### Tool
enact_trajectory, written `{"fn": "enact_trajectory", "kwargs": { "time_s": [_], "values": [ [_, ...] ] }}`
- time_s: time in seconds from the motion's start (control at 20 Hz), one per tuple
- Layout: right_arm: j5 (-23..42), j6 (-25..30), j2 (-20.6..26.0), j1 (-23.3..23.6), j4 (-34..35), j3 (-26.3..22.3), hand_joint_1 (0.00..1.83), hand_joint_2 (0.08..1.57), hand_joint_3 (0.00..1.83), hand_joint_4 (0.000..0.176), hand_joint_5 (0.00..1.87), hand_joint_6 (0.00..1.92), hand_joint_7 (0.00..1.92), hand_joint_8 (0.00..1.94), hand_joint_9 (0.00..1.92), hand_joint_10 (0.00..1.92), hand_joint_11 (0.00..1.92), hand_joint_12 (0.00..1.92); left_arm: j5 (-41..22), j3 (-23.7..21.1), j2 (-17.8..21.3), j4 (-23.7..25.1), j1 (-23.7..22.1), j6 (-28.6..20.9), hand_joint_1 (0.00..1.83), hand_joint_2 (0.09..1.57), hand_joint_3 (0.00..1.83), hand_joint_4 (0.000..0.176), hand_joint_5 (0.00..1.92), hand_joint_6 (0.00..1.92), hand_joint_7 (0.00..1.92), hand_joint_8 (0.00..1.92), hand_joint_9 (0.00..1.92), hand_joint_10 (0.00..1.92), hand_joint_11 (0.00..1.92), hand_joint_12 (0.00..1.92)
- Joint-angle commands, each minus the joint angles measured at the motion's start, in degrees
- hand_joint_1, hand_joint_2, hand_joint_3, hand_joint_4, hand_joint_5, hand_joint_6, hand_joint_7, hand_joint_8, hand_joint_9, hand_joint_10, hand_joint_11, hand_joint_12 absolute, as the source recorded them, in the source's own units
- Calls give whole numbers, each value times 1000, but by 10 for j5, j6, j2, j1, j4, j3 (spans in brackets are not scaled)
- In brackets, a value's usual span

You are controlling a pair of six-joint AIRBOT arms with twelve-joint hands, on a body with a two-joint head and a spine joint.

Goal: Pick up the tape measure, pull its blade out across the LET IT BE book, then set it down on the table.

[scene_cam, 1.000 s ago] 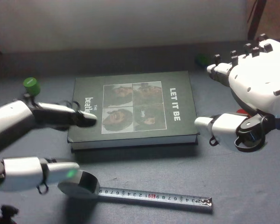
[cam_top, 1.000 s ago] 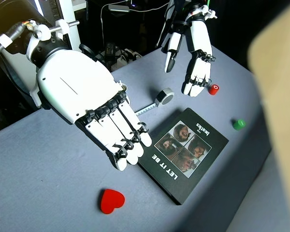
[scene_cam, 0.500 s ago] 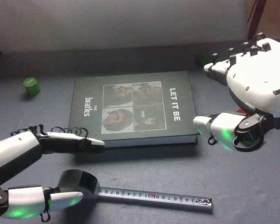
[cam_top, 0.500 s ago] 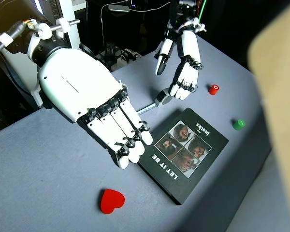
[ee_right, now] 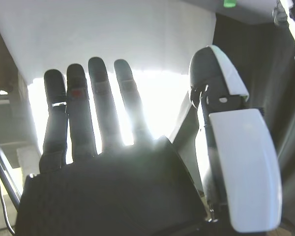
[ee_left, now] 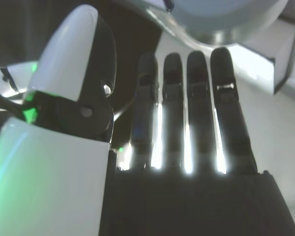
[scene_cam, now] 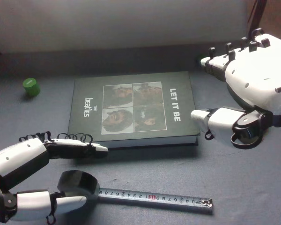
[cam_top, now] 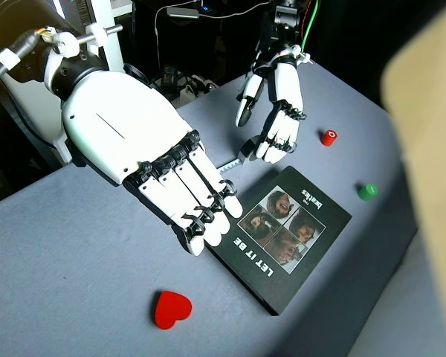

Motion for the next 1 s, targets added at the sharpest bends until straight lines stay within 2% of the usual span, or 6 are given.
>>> {"fn": "enact_trajectory", "kwargs": {
  "time_s": [0.0, 0.45, 0.8, 0.95],
  "values": [
    [-10, 5, 3, 10, -53, -2, 205, 1237, 5, 12, 259, 7, 298, 6, 285, 10, 0, 834, -68, 4, -3, -1, -1, -2, 1042, 1110, 2, 0, 531, 0, 496, 1, 487, 2, 316, 600],
    [25, -1, 3, 8, -29, -3, 218, 1243, 2, 12, 261, 1, 315, 0, 297, 2, 0, 903, -68, 37, -36, -1, 10, 3, 1028, 1122, 5, 0, 529, 0, 494, 0, 485, 1, 323, 603],
    [25, -5, 4, 4, -29, -4, 225, 1243, 0, 11, 265, 1, 308, 1, 294, 3, 0, 869, -68, 58, -51, 4, 22, 4, 1029, 1124, 3, 0, 527, 0, 490, 0, 484, 2, 322, 604],
    [25, -5, 4, 3, -29, -4, 223, 1245, 1, 10, 269, 1, 324, 4, 310, 7, 0, 913, -68, 64, -55, 6, 23, 6, 1031, 1124, 3, 0, 510, 0, 482, 0, 485, 2, 321, 604]
  ]
}}
